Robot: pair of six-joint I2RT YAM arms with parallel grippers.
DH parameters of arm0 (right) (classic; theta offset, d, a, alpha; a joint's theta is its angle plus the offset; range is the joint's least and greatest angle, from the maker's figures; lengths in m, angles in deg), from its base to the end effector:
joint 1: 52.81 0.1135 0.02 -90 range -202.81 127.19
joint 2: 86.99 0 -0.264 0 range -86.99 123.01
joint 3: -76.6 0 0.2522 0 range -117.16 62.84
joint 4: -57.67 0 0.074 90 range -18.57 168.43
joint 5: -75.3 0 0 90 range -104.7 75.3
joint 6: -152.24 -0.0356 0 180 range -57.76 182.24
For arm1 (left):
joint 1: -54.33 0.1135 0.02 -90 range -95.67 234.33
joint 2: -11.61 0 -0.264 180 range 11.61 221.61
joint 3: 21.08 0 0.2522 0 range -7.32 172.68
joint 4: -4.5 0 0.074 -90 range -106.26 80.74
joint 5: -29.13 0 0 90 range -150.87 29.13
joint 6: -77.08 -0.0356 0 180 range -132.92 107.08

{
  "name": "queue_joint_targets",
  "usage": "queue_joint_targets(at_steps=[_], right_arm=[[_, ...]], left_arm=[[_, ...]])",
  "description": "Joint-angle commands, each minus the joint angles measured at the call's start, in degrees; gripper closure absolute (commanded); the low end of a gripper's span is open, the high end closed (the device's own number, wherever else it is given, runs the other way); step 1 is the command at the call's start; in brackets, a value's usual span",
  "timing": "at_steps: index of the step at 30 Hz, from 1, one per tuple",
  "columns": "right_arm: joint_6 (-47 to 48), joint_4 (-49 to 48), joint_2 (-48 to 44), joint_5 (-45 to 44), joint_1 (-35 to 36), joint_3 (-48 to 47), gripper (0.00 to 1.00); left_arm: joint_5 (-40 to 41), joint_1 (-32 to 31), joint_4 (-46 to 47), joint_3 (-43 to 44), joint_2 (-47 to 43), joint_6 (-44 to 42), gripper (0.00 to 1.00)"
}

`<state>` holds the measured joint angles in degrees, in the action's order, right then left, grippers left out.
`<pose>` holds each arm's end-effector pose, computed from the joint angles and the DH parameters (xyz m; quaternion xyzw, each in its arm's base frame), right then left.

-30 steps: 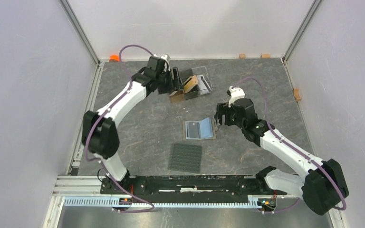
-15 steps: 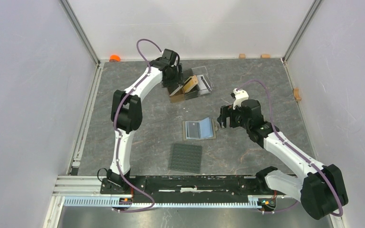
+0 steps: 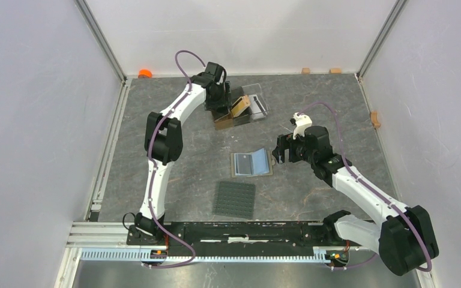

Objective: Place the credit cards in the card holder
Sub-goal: Pick up the credit card from the storage box.

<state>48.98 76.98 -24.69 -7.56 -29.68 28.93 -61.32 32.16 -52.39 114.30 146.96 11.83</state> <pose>0.2116 0.0952 0.2225 -0.1049 0.8752 0.1987 0.4284 0.4814 -0.1965 0.2074 -0.0205 0.9582 -0.1170 0.2601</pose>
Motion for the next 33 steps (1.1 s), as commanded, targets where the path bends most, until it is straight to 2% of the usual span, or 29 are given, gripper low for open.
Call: queue_joint_targets(at_steps=[1, 12, 28, 33], right_arm=[[-1.17, -2.82, 0.03, 1.27, -0.21, 0.07, 0.11], [-2.25, -3.07, -0.12, 1.64, -0.2, 0.07, 0.12], [-2.7, -3.0, -0.35, 1.94, -0.22, 0.15, 0.12], [-2.75, -2.91, -0.58, 1.74, -0.24, 0.16, 0.12]], left_arm=[[-3.53, 0.0, 1.65, 1.72, 0.03, -2.18, 0.26], [-8.61, -0.01, 6.06, -6.24, -5.25, -1.31, 0.35], [-11.52, -0.57, 7.54, -7.09, -6.94, -1.15, 0.45], [-10.56, -0.56, 7.54, -8.12, -8.14, -1.63, 0.53]])
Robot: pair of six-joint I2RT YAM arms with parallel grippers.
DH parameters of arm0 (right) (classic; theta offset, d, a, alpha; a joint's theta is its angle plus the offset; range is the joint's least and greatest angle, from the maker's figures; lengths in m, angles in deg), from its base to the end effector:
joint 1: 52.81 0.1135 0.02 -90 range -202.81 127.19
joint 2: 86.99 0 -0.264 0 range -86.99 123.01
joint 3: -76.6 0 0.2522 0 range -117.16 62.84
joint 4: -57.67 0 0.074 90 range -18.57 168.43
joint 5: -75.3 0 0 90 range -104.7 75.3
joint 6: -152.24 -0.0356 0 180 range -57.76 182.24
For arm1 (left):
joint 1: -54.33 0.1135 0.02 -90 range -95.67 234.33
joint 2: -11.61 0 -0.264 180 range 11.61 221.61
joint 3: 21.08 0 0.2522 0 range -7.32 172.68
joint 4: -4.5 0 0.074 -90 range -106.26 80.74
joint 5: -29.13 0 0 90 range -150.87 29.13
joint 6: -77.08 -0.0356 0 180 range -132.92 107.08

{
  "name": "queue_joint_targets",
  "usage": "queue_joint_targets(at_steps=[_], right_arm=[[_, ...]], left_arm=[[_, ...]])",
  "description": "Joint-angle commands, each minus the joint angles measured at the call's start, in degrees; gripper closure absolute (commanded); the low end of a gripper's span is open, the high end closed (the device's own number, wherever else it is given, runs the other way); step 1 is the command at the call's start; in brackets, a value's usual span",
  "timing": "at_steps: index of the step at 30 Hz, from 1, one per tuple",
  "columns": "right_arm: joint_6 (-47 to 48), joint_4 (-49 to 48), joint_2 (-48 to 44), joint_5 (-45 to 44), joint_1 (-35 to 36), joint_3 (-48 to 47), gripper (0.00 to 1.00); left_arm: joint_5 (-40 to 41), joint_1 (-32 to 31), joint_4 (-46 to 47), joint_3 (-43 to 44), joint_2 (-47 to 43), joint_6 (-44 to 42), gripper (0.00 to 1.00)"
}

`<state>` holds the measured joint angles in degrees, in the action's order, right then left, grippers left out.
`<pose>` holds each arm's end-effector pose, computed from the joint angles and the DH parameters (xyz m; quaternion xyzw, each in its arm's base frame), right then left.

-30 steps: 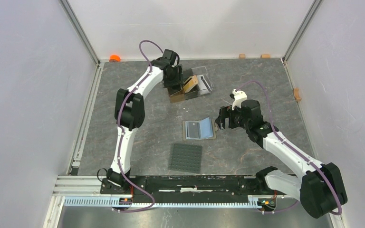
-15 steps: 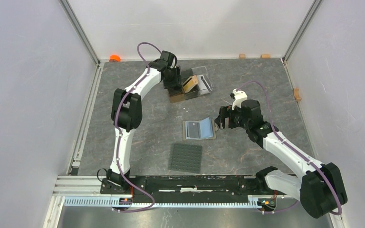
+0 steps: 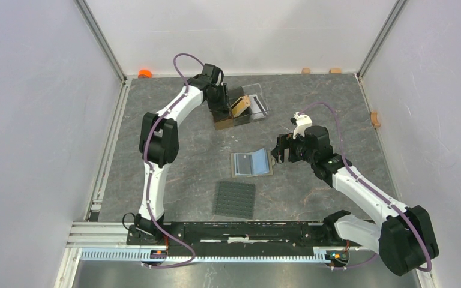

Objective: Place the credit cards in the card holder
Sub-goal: Pick up the credit card from the storage box.

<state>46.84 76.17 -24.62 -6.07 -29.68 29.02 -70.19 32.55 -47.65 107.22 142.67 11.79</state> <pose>0.2119 0.0963 0.2231 -0.0948 0.8731 0.2188 0.4252 0.4696 -0.1939 0.2111 0.0002 0.9506 -0.1898 0.2455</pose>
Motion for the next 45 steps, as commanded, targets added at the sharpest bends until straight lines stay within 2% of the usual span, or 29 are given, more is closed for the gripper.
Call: queue_joint_targets(at_steps=[1, 4, 15, 23, 27, 32, 37, 45], right_arm=[[-0.61, -2.05, -0.75, 0.23, -0.21, 0.07, 0.12], [-0.66, -1.96, -0.83, 0.13, -0.19, 0.07, 0.12], [-0.94, -2.37, -0.87, 0.36, -0.19, 0.47, 0.12], [-1.18, -2.53, -1.39, 0.3, -0.2, 0.86, 0.12], [-1.38, -2.91, -1.12, 0.52, -0.2, 1.1, 0.12], [-1.24, -3.16, -1.02, 0.64, -0.19, 0.99, 0.12], [-0.91, -2.99, -1.04, 0.68, -0.19, 1.04, 0.12], [-0.68, -3.33, -0.46, 1.13, -0.26, 0.95, 0.11]], left_arm=[[-1.41, -0.98, 2.8, -1.36, -4.11, -1.75, 0.56], [0.01, -0.95, 1.64, -1.69, -4.97, -2.02, 0.6], [5.54, -0.81, -2.53, -6.04, -10.34, -3.6, 0.61], [7.57, -0.5, -2.56, -8.98, -12.46, -4.14, 0.67], [1.35, -0.71, 0.04, -8.52, -11.99, -4.41, 0.58], [-0.07, -1.07, 0.57, -5.11, -9.05, -2.82, 0.44], [3.25, -1.67, -0.83, -1.34, -5.33, -1.86, 0.35], [6.71, -2.19, -5.73, 5.51, 0.92, -0.92, 0.29]])
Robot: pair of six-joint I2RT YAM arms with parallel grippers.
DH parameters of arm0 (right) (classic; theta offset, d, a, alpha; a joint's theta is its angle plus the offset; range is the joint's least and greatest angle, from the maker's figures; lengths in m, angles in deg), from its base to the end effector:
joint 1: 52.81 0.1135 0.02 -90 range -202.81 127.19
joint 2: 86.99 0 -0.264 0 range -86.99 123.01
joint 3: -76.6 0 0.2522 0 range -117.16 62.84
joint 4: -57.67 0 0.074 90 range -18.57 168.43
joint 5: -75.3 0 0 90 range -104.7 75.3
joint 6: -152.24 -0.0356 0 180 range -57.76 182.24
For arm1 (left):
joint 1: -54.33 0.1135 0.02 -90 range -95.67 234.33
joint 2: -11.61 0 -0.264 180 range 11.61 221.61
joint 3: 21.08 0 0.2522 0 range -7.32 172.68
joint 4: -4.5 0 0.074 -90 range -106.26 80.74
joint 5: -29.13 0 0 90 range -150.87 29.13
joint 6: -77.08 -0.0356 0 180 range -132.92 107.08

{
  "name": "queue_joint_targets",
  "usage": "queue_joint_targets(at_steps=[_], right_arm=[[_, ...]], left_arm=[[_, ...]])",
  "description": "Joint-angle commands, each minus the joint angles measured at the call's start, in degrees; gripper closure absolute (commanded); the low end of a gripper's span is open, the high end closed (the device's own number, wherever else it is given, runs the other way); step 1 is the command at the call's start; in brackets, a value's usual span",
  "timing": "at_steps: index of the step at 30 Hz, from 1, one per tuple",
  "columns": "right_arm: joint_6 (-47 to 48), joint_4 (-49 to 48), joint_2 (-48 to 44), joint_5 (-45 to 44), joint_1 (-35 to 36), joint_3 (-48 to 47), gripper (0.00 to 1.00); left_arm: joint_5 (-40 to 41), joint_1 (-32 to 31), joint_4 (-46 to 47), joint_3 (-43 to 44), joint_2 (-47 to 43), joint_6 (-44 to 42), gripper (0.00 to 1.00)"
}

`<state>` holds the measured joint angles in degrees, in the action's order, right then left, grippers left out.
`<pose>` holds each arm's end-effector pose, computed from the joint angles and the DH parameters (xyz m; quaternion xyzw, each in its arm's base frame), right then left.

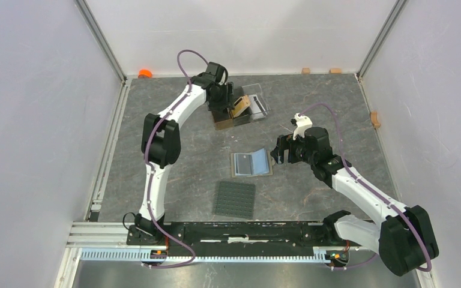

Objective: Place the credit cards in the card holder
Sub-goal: Pick up the credit card from the storage box.

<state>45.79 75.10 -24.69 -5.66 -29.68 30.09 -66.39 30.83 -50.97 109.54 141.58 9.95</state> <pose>0.2105 0.0960 0.2188 -0.0885 0.8733 0.2257 0.4225 0.4616 -0.2044 0.2292 0.0198 0.9520 -0.1610 0.2594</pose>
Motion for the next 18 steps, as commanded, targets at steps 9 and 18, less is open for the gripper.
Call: queue_joint_targets(at_steps=[9, 18], right_arm=[[0.43, -2.61, 0.37, 1.04, -0.24, -0.12, 0.11], [0.12, -2.69, 0.36, 1.32, -0.21, -0.16, 0.12]], left_arm=[[1.23, -0.76, -4.31, 5.75, 5.73, 1.39, 0.26], [-4.23, -2.05, 0.58, 4.22, 2.67, 2.68, 0.33]])
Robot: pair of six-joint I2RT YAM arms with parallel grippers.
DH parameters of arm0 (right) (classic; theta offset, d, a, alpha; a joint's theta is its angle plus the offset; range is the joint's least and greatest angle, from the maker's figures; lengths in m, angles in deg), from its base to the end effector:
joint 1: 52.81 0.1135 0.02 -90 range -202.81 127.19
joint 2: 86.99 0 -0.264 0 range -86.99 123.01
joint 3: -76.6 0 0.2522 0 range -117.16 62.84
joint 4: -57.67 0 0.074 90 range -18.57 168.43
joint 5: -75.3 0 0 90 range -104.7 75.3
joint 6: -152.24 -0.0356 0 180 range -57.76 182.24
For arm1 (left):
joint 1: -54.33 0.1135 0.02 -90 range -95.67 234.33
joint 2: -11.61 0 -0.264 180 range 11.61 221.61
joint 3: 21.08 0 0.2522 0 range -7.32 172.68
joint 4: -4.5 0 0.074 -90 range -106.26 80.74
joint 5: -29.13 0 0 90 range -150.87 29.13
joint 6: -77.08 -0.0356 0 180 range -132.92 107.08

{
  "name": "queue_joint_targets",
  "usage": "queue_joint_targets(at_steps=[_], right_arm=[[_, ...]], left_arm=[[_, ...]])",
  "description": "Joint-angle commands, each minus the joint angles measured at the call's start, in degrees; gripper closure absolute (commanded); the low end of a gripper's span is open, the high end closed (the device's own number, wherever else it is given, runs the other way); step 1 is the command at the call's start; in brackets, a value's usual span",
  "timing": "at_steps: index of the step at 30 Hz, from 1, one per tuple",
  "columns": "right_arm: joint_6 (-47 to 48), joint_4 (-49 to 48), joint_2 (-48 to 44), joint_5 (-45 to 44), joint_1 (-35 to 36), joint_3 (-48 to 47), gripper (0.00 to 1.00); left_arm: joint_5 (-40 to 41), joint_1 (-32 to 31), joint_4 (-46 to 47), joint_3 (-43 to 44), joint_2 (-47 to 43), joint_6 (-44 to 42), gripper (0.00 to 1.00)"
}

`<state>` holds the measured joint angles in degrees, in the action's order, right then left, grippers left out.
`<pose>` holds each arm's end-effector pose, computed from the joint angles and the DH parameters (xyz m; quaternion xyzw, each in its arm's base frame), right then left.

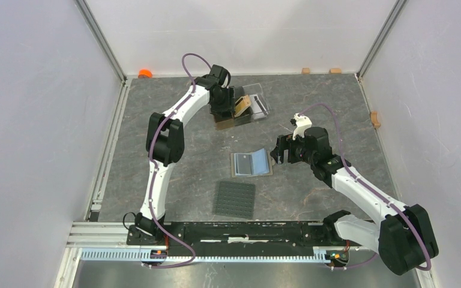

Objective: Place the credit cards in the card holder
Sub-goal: Pick up the credit card from the storage box.

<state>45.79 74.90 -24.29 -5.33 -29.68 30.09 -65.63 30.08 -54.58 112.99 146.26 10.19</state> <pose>0.2113 0.0965 0.2177 -0.0898 0.8739 0.2276 0.4201 0.4665 -0.2134 0.2043 0.0205 0.9642 -0.1417 0.2233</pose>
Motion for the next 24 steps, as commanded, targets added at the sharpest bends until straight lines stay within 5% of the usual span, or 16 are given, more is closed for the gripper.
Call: queue_joint_targets(at_steps=[1, 24], right_arm=[[0.06, -2.58, 0.02, 0.93, -0.19, -0.13, 0.12], [-0.51, -2.17, -1.43, 1.58, -0.2, 0.06, 0.12]], left_arm=[[-5.22, -1.43, 4.45, 0.72, -2.3, 2.63, 0.33], [-2.43, -1.75, 4.28, -1.65, -6.62, 1.41, 0.71]])
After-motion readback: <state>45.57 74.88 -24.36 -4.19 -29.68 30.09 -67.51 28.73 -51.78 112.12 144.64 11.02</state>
